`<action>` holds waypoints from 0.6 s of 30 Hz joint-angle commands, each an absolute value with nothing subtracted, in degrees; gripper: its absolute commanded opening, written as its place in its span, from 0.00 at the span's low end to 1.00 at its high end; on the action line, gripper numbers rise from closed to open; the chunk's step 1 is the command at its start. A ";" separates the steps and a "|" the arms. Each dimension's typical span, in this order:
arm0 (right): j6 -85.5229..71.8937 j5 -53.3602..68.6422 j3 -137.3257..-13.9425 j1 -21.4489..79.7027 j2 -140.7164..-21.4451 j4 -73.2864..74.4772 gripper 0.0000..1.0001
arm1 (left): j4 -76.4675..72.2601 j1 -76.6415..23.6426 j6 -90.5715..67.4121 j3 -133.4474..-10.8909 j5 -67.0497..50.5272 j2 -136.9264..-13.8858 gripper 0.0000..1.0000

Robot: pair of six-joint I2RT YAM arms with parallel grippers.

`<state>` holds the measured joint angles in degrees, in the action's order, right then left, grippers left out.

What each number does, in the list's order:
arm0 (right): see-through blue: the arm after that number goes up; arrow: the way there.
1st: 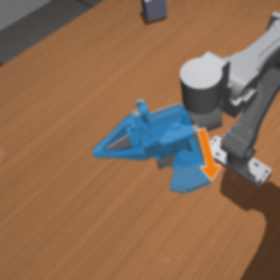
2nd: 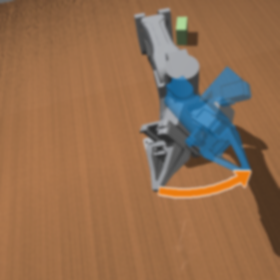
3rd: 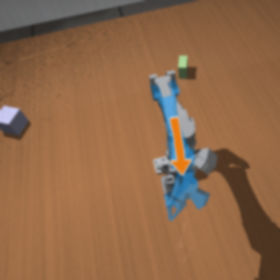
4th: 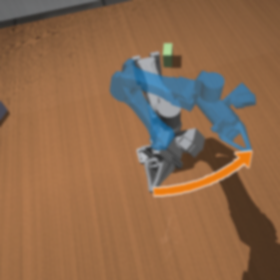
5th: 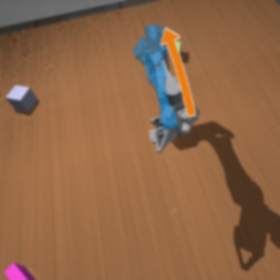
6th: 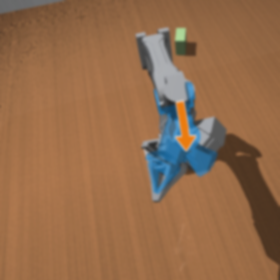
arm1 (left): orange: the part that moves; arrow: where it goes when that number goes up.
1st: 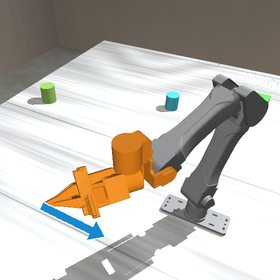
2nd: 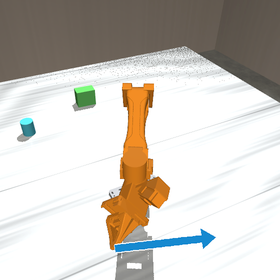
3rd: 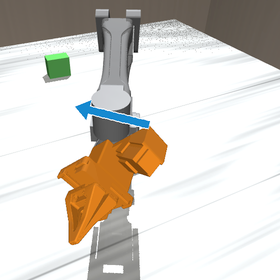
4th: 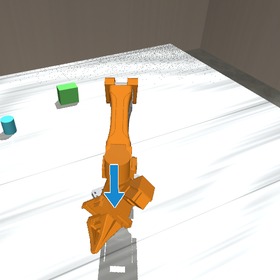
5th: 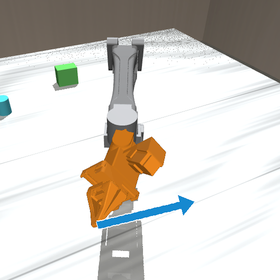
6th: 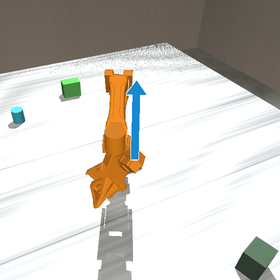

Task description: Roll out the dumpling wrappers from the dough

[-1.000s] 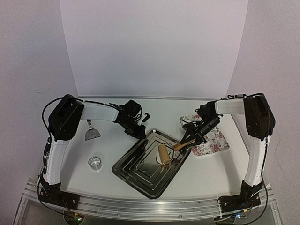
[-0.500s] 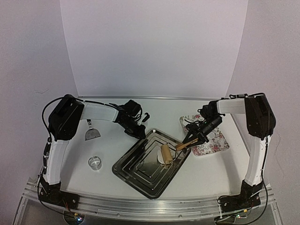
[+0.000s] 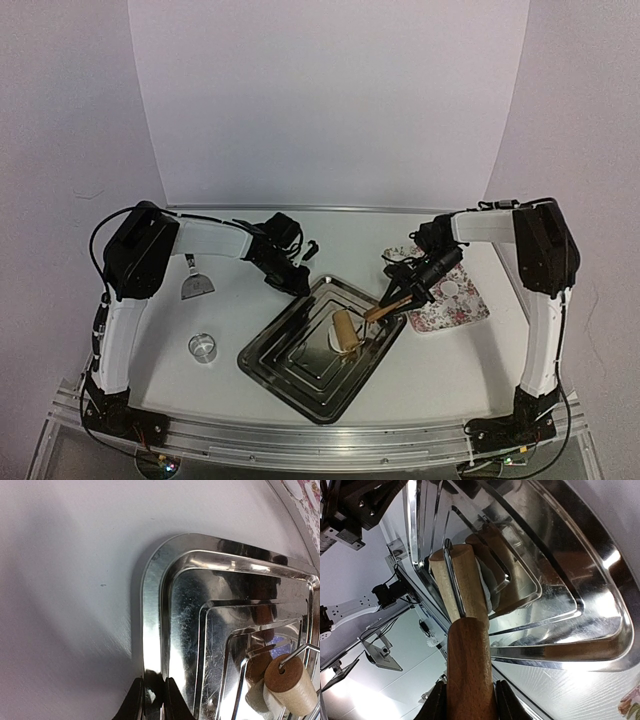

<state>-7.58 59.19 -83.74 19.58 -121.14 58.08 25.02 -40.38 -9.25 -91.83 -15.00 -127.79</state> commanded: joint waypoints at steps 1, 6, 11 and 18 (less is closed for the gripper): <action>-10.48 16.53 -80.79 17.24 -127.18 61.70 0.00 | 32.26 -38.41 -8.61 -90.88 -7.04 -130.96 0.00; -11.49 18.43 -80.81 22.03 -129.07 61.20 0.00 | 32.31 -38.37 -8.68 -91.30 -7.12 -131.19 0.00; -14.24 17.91 -80.99 26.20 -131.15 60.07 0.00 | 32.56 -38.41 -8.70 -92.13 -7.18 -131.63 0.00; -15.60 15.13 -80.19 27.14 -132.82 59.74 0.00 | 32.74 -38.41 -8.70 -92.67 -7.26 -132.01 0.00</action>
